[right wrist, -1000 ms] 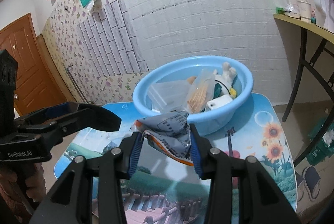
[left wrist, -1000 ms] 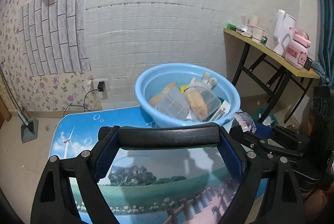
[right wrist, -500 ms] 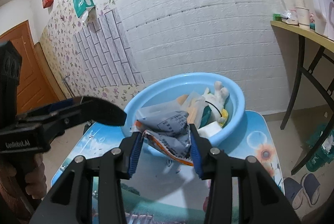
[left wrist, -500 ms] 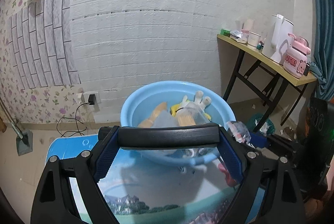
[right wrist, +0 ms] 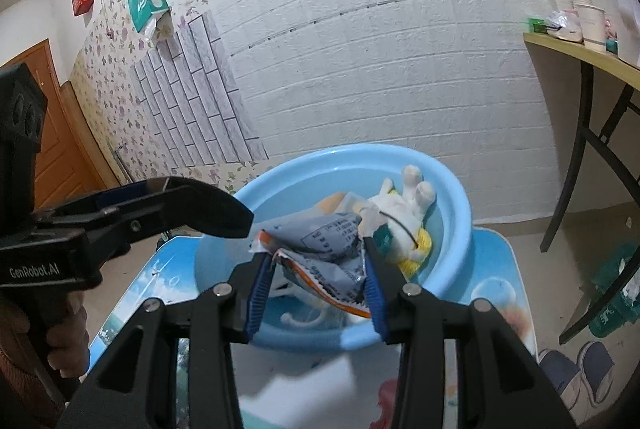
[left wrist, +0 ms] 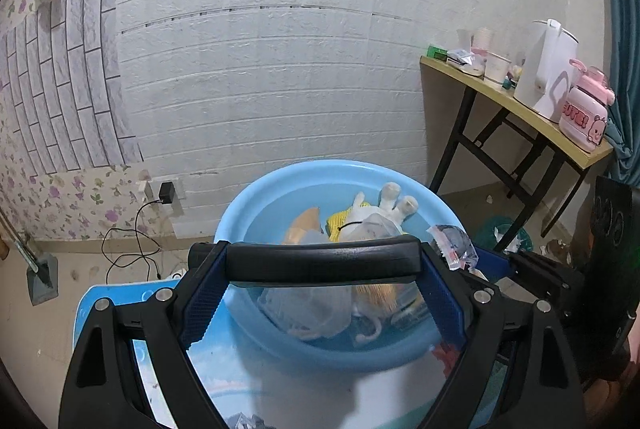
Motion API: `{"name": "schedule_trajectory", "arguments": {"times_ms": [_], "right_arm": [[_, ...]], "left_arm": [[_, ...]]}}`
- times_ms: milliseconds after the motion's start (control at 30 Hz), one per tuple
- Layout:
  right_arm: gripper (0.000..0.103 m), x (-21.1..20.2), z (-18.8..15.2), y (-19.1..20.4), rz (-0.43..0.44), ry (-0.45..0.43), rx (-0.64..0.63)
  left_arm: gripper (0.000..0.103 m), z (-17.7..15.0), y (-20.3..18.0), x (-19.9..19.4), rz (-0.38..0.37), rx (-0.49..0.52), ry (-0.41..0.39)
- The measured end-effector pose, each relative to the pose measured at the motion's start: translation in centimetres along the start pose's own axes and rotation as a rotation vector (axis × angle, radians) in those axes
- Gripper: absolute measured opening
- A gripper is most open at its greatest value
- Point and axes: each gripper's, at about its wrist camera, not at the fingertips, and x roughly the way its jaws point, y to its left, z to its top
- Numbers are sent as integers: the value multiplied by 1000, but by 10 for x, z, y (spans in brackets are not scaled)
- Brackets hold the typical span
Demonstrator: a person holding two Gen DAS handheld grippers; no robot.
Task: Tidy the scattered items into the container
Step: 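Carry the black bottle and grey pouch over the basin with both grippers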
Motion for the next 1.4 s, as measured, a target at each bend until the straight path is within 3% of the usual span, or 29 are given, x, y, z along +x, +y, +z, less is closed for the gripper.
{"name": "schedule_trajectory", "arguments": {"times_ms": [667, 1100, 1400], "right_arm": [[41, 45, 14, -29, -9, 8, 20], [41, 48, 16, -32, -19, 24, 21], [41, 49, 16, -27, -25, 33, 16]], "left_arm": [[89, 4, 0, 63, 9, 29, 66], [89, -4, -8, 59, -37, 71, 88], [89, -8, -3, 53, -26, 62, 92]]}}
